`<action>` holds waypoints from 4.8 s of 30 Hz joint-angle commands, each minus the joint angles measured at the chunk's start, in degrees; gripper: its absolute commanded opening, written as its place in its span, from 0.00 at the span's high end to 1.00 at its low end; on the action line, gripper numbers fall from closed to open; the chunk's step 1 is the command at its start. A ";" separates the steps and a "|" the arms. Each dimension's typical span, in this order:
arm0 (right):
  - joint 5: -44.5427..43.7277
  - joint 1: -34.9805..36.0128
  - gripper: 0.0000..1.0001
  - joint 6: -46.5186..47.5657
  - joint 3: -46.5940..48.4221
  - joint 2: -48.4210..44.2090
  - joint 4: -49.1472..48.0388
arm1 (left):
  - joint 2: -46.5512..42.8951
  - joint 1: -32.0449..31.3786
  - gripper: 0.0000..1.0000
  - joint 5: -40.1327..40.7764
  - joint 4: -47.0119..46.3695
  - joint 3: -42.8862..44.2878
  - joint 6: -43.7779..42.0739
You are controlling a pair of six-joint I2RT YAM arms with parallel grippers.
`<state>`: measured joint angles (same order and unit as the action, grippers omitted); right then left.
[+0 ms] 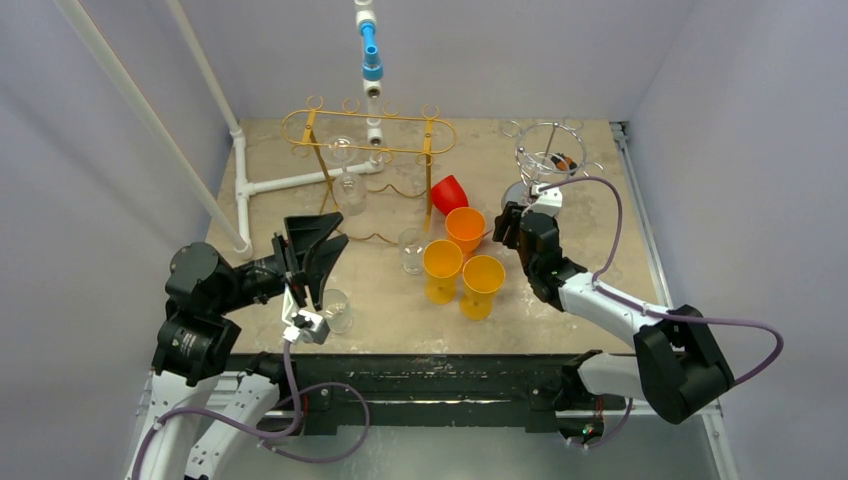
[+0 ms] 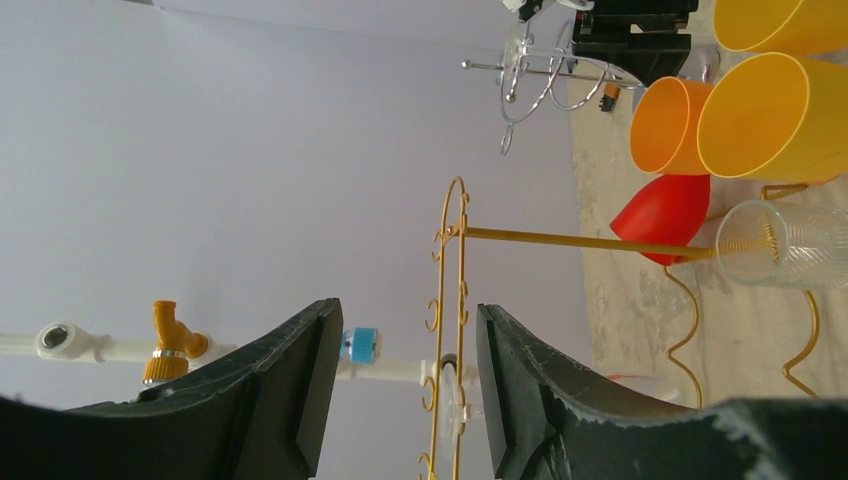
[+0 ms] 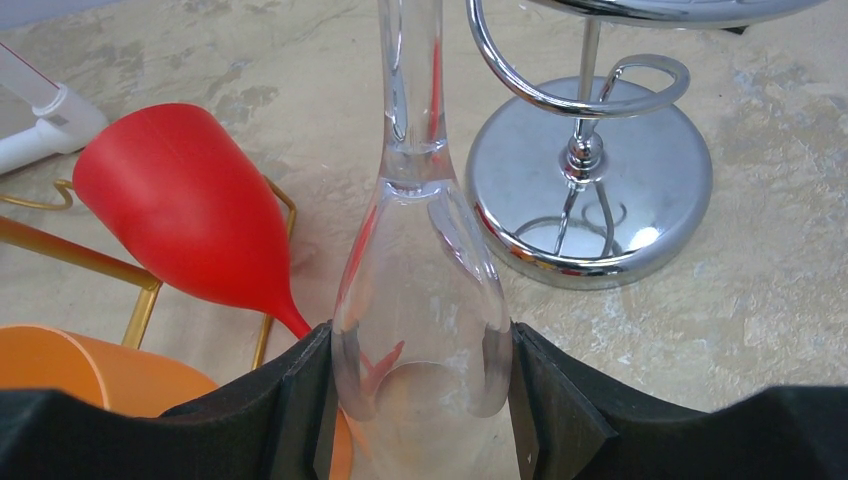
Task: Place the wine glass upside down on the wine glass rack
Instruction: Turn the wine glass upside down at the wine rack.
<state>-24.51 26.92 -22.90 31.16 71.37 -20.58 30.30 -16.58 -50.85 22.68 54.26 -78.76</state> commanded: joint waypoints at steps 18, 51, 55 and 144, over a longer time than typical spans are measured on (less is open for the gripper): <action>8.84 -0.97 1.00 7.56 -5.51 -10.42 -11.62 | 3.00 0.06 0.57 1.96 8.30 -0.87 7.09; 10.02 -2.13 1.00 7.72 -4.73 -8.30 -10.43 | 3.01 0.06 0.63 3.30 5.62 -4.22 7.88; 13.31 -2.11 1.00 8.62 -4.82 -8.39 -9.58 | 2.90 0.06 0.64 3.30 5.71 -4.48 7.84; -2.03 -2.95 0.36 9.04 64.01 9.62 58.08 | 10.21 0.06 0.08 -2.21 10.56 3.96 37.10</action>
<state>-15.81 24.69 -18.65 90.91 75.59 34.13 40.45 -16.58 -52.16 34.41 55.64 -43.72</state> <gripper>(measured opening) 0.637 0.915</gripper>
